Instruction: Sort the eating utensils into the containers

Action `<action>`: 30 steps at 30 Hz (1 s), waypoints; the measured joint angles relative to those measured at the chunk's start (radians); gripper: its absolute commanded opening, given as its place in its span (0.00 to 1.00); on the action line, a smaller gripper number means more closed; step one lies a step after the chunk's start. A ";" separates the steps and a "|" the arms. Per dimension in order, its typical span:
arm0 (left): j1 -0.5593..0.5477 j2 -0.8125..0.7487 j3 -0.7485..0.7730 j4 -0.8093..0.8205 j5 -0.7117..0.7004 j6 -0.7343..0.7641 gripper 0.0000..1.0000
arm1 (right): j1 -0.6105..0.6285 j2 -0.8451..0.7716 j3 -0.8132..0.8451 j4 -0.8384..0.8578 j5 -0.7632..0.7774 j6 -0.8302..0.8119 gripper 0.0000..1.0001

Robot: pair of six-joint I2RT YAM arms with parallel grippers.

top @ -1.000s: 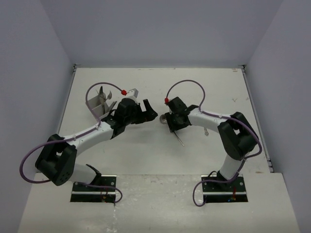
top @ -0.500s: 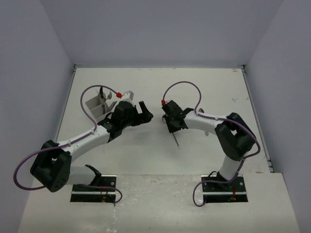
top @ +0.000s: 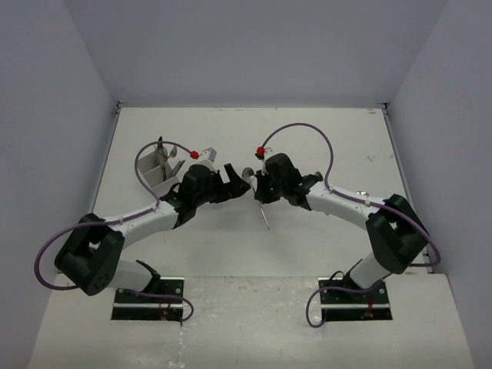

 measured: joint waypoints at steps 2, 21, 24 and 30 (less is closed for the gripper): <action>-0.002 0.022 -0.002 0.037 0.008 -0.021 1.00 | 0.000 -0.001 -0.003 0.021 -0.040 0.003 0.00; -0.031 0.277 0.080 0.208 0.048 -0.137 0.05 | 0.043 -0.021 0.010 0.046 -0.106 0.042 0.00; -0.029 0.282 0.090 0.232 0.066 -0.124 0.00 | 0.050 -0.007 0.034 0.026 -0.080 0.049 0.00; -0.022 0.260 0.091 0.230 0.057 -0.057 0.00 | 0.057 -0.004 0.071 -0.034 -0.034 0.060 0.79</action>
